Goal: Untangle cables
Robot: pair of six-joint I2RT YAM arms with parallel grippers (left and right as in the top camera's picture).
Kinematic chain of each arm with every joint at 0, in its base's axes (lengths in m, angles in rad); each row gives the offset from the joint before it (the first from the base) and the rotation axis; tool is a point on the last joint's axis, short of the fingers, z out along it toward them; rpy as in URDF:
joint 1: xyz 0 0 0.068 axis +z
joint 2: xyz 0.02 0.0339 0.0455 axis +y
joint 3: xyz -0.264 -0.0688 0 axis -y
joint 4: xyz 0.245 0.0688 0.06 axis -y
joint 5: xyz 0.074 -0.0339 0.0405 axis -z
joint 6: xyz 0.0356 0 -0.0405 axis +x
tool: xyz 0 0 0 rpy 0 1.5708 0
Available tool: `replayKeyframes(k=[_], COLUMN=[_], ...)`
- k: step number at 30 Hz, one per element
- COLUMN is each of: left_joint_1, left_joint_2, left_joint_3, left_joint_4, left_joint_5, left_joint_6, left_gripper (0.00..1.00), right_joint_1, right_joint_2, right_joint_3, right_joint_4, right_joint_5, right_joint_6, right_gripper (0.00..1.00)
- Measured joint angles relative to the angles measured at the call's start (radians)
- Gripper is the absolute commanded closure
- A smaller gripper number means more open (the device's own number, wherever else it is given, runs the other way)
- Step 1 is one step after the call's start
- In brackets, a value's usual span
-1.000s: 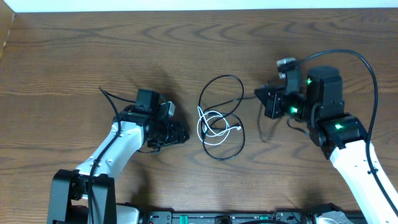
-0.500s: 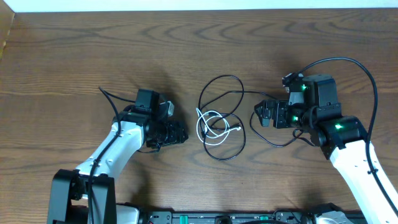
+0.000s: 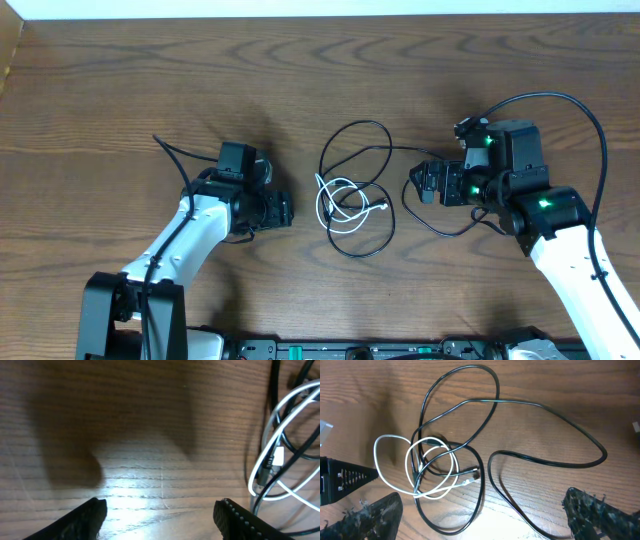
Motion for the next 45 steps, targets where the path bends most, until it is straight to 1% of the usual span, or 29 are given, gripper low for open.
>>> replayKeyframes(k=[4,8,45], left_joint_1=[0.000,0.000,0.000], left_joint_2=[0.000,0.000,0.000], left_joint_3=[0.000,0.000,0.000], left_joint_4=[-0.001,-0.004,-0.010], left_joint_5=[-0.014,-0.020,-0.020], left_joint_6=[0.000,0.000,0.000], left_gripper=[0.25,0.23,0.22], right_joint_1=[0.000,0.000,0.000], right_joint_2=[0.000,0.000,0.000], right_joint_3=[0.000,0.000,0.000], right_joint_4=[0.000,0.000,0.000], right_joint_5=[0.000,0.000,0.000], right_joint_6=[0.000,0.000,0.000], right_gripper=[0.01,0.01,0.01])
